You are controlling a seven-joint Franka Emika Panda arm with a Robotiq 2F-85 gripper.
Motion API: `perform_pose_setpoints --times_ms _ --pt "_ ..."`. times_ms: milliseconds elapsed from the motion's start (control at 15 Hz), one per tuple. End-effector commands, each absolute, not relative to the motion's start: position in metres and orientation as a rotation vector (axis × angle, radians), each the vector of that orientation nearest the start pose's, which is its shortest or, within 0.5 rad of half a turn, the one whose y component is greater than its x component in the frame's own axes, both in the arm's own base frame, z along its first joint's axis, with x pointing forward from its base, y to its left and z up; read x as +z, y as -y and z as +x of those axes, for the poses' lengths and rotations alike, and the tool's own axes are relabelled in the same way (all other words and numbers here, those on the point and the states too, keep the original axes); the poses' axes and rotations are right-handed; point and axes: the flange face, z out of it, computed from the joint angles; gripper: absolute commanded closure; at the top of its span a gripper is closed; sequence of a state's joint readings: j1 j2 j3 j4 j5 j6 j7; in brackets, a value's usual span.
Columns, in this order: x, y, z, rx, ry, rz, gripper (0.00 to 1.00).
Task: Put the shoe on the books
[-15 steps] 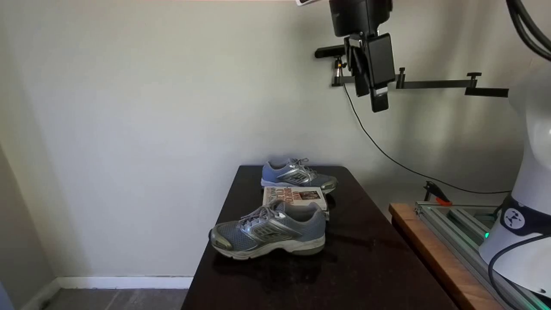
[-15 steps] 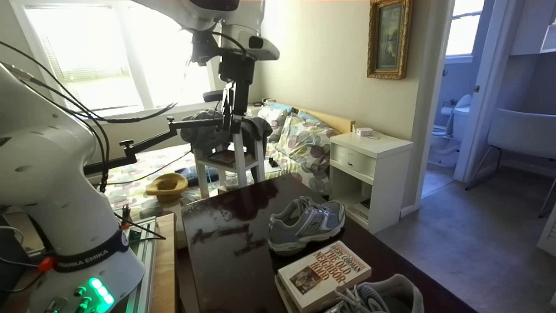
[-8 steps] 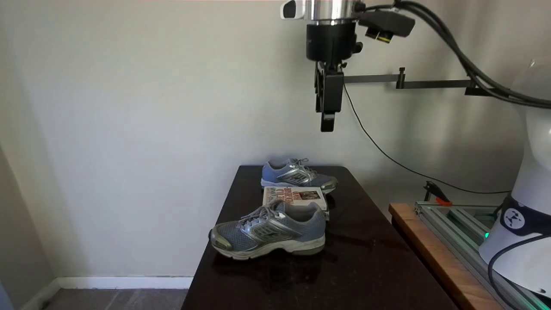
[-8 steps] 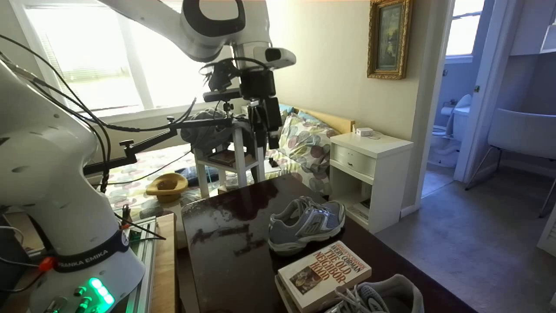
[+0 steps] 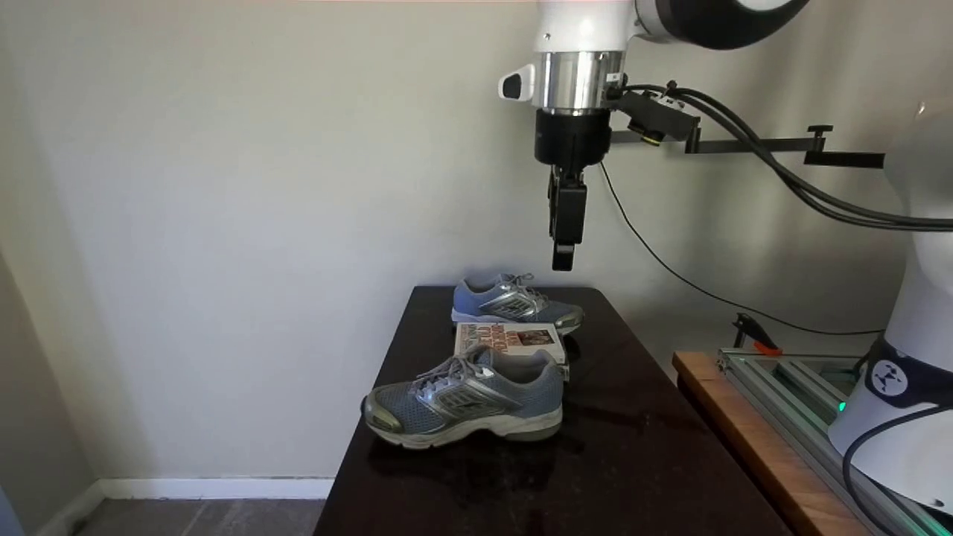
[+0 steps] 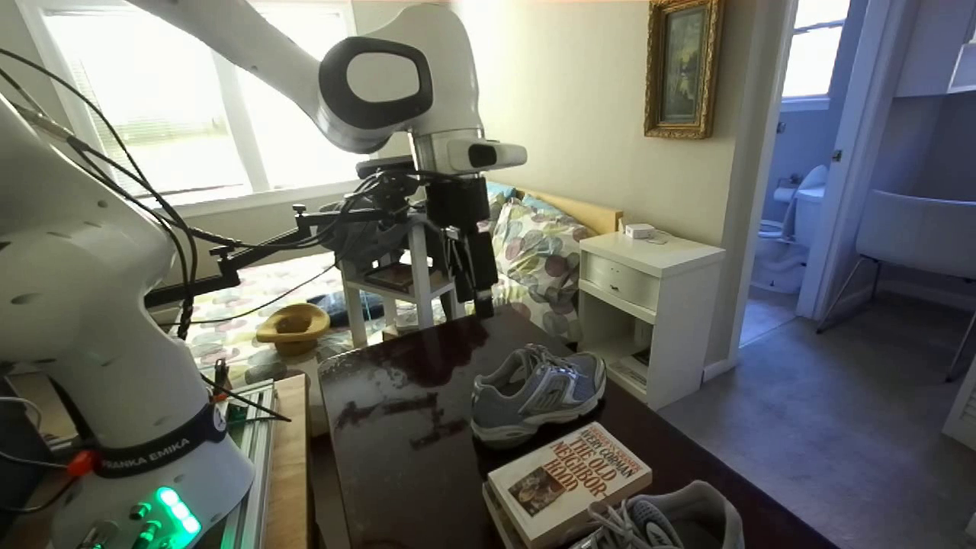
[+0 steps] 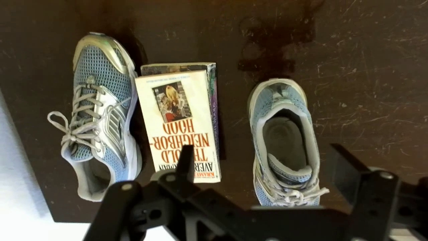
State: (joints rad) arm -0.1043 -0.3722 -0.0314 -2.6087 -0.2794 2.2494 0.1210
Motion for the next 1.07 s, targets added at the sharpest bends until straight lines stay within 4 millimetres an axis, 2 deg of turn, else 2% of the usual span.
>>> perform_pose_setpoints --times_ms 0,200,267,333,533,800,1000 --pt "0.353 0.08 0.392 0.016 -0.34 -3.304 0.0" --pt "0.329 0.089 0.39 0.121 -0.566 -3.258 0.0" --pt "0.326 0.087 0.39 0.175 -0.534 -3.233 0.0" --pt "0.337 0.087 0.387 0.114 -0.471 -3.283 0.0" --pt "0.324 0.088 0.387 0.17 -0.494 -3.259 0.0" --pt "0.324 0.088 0.388 0.169 -0.498 -3.257 0.0" --pt "0.311 0.096 0.403 0.032 -0.81 -3.196 0.0"
